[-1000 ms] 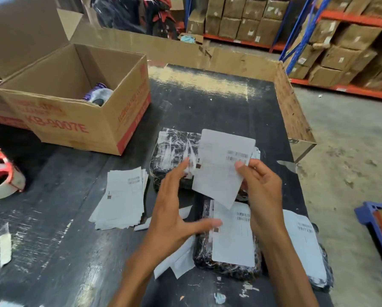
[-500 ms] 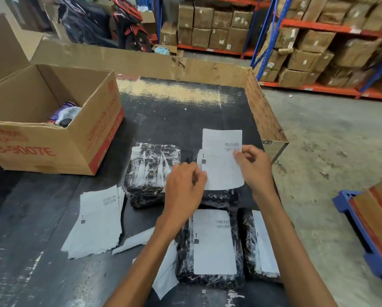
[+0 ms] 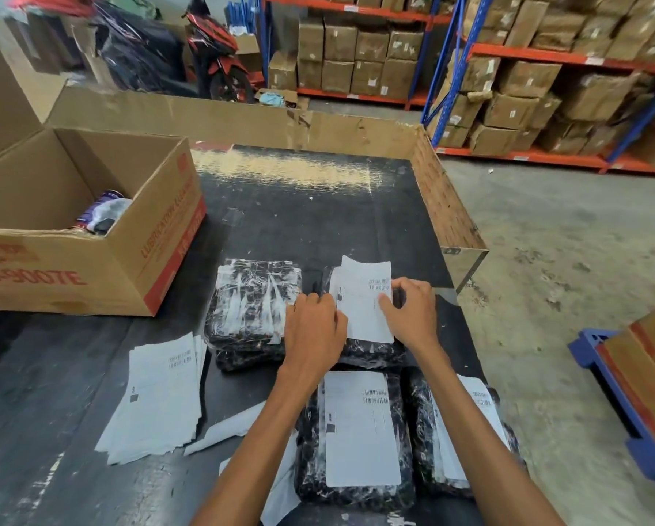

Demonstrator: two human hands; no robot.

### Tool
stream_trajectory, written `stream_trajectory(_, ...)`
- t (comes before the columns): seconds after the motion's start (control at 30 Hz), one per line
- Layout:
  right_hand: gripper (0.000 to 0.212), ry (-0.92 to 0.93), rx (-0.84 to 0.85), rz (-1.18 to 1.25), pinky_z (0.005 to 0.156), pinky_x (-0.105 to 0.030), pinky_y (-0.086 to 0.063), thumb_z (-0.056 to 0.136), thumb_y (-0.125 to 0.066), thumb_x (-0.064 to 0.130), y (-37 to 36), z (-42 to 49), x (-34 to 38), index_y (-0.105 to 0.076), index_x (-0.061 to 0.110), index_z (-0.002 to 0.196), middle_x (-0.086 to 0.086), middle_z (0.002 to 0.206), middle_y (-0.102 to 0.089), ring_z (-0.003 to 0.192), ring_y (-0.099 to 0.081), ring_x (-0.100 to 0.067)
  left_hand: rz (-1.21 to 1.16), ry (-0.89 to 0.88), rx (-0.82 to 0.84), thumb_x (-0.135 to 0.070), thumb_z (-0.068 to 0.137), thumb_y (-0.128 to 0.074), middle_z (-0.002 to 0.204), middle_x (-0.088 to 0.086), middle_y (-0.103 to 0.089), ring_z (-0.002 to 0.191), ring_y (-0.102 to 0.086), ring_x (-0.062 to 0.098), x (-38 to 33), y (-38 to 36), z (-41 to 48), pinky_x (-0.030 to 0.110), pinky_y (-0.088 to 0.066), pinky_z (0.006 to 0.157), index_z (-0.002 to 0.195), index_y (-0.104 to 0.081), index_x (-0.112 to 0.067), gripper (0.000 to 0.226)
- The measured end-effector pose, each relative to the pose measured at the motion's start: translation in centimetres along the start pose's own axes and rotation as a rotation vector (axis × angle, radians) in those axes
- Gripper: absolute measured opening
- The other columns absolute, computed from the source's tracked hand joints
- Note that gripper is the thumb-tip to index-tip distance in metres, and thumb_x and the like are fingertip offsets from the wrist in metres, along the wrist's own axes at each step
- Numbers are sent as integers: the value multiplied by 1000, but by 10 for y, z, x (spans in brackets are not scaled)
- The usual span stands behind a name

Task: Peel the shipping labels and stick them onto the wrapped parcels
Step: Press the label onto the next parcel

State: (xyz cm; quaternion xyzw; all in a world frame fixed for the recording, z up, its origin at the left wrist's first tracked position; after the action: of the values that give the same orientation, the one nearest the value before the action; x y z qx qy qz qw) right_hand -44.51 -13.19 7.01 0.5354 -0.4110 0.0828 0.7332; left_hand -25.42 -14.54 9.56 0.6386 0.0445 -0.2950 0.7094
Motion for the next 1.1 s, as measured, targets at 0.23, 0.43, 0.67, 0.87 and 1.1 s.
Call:
stream_trajectory(0.23,60,-13,-149,-112,100,-52,-46,85,-73,39,22,0,14,-45,23,136,-7,133,-55,122,-52,-28,103,72,64,-23,100,-46,99,13,-65,99,-59,29,-2,6,9,36,-45,76,103,-56,-5,21)
stream_trajectory(0.43,44,292,-79,-262,111,-50,-34,102,-47,21,9,-2,40,-48,17,146,-9,157,-41,146,-36,-28,-48,-151,-98,-24,105,-35,148,15,-51,137,-46,32,-9,-12,39,44,-40,110,148,-41,-8,47)
stream_trajectory(0.67,51,173,161,-193,122,-52,-25,109,-28,37,-28,-1,8,-25,30,159,2,172,-5,158,2,-18,-177,-65,184,-35,109,-31,171,9,1,158,5,28,1,-54,57,48,-19,126,161,-16,-18,57)
stream_trajectory(0.87,58,-36,110,168,123,-48,-21,106,-43,38,-21,-6,-10,-22,31,160,0,172,-3,157,-11,-24,-515,220,240,-38,104,-45,163,23,-28,149,-32,36,17,-48,42,49,-32,119,162,-1,-14,77)
stream_trajectory(1.1,60,-72,150,516,119,-43,-38,106,-49,28,-12,-18,-4,-23,33,159,10,166,-28,151,-31,-14,-806,328,214,-21,107,-44,168,2,-23,148,-35,23,8,-29,22,35,-35,114,162,-6,-20,67)
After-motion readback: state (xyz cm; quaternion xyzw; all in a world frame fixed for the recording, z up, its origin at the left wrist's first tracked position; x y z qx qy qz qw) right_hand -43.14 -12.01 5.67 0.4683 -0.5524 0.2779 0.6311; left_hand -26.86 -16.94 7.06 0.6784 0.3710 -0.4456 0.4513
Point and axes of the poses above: each hand's wrist, its own z-axis towards the middle knuckle, its own y-axis out of the back of the hand, x = y × z, the point moved 5 cm from there along z, towards the middle knuckle
